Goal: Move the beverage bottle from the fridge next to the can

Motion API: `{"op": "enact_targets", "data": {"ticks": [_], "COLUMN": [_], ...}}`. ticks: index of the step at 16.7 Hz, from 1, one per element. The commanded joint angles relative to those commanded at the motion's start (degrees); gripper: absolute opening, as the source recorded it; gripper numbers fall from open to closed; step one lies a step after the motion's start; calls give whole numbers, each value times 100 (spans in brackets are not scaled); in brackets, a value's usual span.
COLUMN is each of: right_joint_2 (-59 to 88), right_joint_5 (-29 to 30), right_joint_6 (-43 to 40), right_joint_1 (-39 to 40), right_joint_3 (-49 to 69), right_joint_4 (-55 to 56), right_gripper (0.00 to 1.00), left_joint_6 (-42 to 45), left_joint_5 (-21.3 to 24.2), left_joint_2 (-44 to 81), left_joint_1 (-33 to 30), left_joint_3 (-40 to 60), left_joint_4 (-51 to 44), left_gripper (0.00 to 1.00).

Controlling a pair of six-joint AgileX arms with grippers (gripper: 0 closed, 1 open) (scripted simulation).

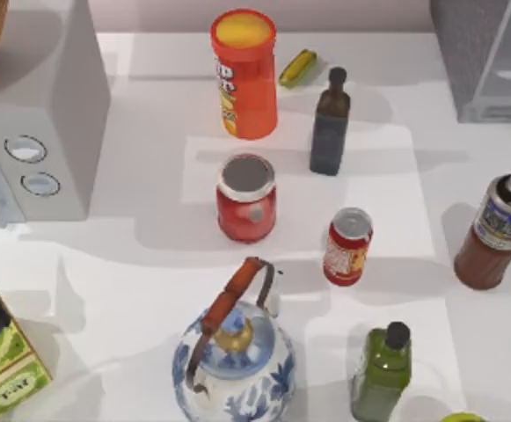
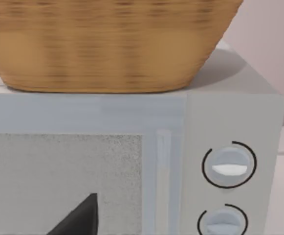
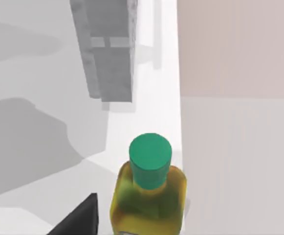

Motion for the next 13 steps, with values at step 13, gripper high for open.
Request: {"op": "enact_targets", "data": {"ticks": [13], "right_joint_2": [-373], "right_joint_5": [825], "right_joint_6": [3836], "right_joint_1": [2957], "right_joint_3": [144], "right_joint_4": [3020], "right_gripper": [100], "left_joint_6": [0], "left_joint_5": [0], "left_joint_2": [0], "left_joint_1": [0], "left_joint_3": [0], "left_joint_4": [0], "left_gripper": [100]}}
